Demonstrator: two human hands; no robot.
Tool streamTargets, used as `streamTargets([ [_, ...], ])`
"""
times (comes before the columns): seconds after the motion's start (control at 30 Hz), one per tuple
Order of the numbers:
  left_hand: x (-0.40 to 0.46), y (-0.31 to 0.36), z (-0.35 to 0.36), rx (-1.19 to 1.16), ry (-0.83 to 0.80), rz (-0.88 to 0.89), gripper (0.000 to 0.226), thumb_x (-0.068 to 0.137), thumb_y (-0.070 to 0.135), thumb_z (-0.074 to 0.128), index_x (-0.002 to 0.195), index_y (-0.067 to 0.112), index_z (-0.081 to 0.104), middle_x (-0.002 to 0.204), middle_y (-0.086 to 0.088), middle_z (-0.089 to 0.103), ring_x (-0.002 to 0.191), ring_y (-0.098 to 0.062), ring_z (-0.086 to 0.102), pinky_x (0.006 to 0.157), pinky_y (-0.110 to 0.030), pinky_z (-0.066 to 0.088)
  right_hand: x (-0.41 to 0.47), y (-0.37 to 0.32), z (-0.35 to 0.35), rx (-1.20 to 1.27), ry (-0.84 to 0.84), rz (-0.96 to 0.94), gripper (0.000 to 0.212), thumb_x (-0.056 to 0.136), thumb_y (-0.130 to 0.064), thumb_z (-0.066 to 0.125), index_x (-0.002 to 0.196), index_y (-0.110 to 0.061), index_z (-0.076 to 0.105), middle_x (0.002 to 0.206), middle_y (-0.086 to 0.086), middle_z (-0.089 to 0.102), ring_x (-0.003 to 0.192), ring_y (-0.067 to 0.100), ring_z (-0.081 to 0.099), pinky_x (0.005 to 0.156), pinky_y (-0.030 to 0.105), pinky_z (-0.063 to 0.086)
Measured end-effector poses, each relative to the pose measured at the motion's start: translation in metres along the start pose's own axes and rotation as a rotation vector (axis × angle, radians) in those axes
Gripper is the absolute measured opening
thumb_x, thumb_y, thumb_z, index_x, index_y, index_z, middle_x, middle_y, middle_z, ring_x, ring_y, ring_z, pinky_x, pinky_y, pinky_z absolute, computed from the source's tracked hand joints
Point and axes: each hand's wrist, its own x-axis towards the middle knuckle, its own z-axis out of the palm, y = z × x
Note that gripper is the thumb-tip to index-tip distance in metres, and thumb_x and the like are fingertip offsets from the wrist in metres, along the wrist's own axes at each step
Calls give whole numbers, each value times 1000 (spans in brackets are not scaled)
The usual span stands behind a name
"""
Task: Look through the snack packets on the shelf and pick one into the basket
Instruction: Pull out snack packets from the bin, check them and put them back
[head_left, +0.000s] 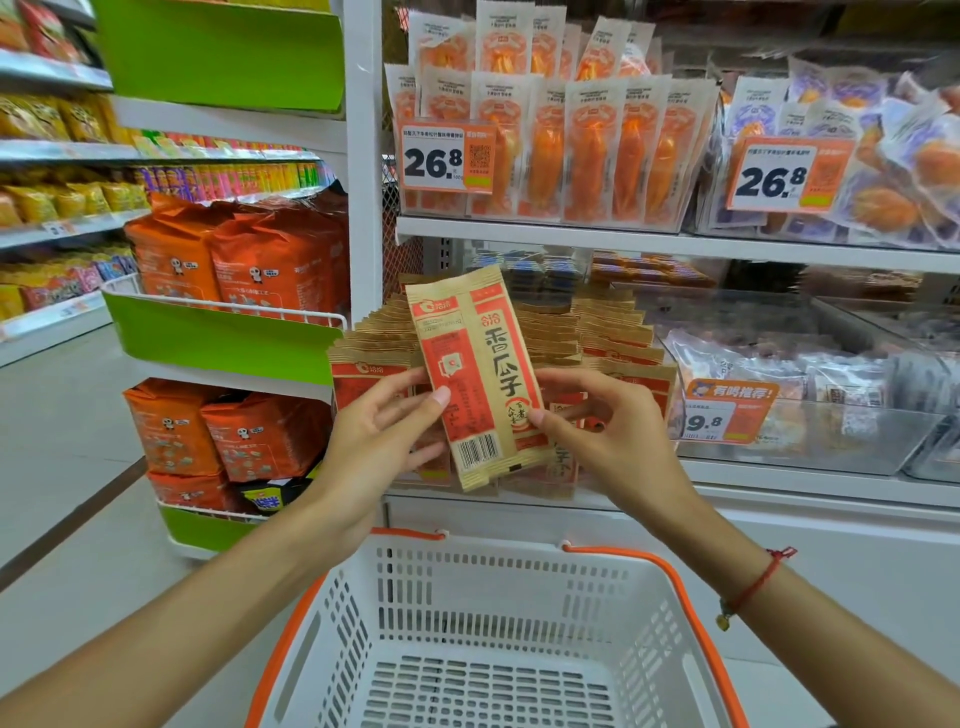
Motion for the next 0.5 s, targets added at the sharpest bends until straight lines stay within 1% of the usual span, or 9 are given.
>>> streamTargets([
  [0.1, -1, 1, 0, 56, -25, 11, 21, 89, 24, 65, 107, 33, 60, 101, 5, 75, 93, -4, 70, 73, -21, 56, -3, -2, 1, -13, 50, -8, 30, 83, -17, 74, 110, -30, 69, 99, -19, 69, 80, 6, 67, 69, 28, 60],
  [0.13, -1, 2, 0, 85, -38, 16, 21, 88, 24, 66, 107, 32, 61, 100, 6, 75, 93, -5, 71, 72, -20, 56, -4, -3, 1, -14, 59, -8, 30, 83, -24, 74, 111, -32, 68, 99, -18, 69, 80, 7, 67, 69, 30, 60],
  [0.17, -2, 3, 0, 120, -54, 23, 22, 87, 24, 68, 108, 30, 62, 99, 6, 75, 92, -7, 71, 71, -19, 56, -5, -5, 1, -31, 57, -5, 36, 80, -33, 75, 114, -32, 66, 102, -18, 68, 81, 8, 66, 70, 32, 60],
  [0.23, -2, 4, 0, 182, -80, 39, 27, 83, 23, 72, 108, 25, 62, 100, 6, 75, 94, -10, 71, 72, -21, 58, -7, -8, 1, -110, 15, -5, 66, 68, -54, 74, 126, -29, 57, 110, -18, 61, 92, 4, 61, 81, 29, 57],
  [0.27, -3, 4, 1, 197, -86, 43, 30, 80, 23, 74, 107, 24, 62, 100, 6, 75, 95, -10, 71, 73, -22, 58, -8, -10, 2, -165, -32, -5, 82, 63, -58, 74, 134, -27, 50, 115, -17, 55, 101, 2, 55, 88, 26, 52],
  [0.33, -6, 5, 3, 212, -106, 43, 40, 72, 29, 76, 108, 24, 60, 102, 5, 75, 98, -11, 70, 76, -26, 58, -11, -13, 6, -282, -131, -23, 104, 60, -58, 78, 147, -25, 32, 124, -13, 42, 116, 3, 42, 99, 22, 40],
  [0.37, -8, 5, 4, 230, -121, 46, 46, 68, 33, 77, 110, 25, 60, 104, 6, 74, 100, -10, 69, 80, -30, 57, -12, -12, 7, -316, -160, -38, 109, 60, -57, 80, 150, -25, 26, 126, -11, 37, 120, 4, 38, 101, 22, 36],
  [0.43, -12, 6, 8, 278, -154, 67, 54, 64, 37, 77, 114, 27, 59, 106, 8, 73, 105, -6, 67, 88, -35, 54, -12, -10, 7, -305, -188, -53, 109, 63, -52, 82, 151, -27, 23, 126, -11, 34, 123, 6, 36, 102, 22, 33],
  [0.5, -15, 6, 10, 275, -176, 92, 52, 66, 34, 77, 114, 24, 62, 104, 10, 73, 102, -3, 67, 86, -32, 56, -10, -10, 3, -246, -231, -44, 101, 66, -44, 83, 148, -33, 24, 125, -11, 37, 123, 6, 39, 102, 22, 35],
])
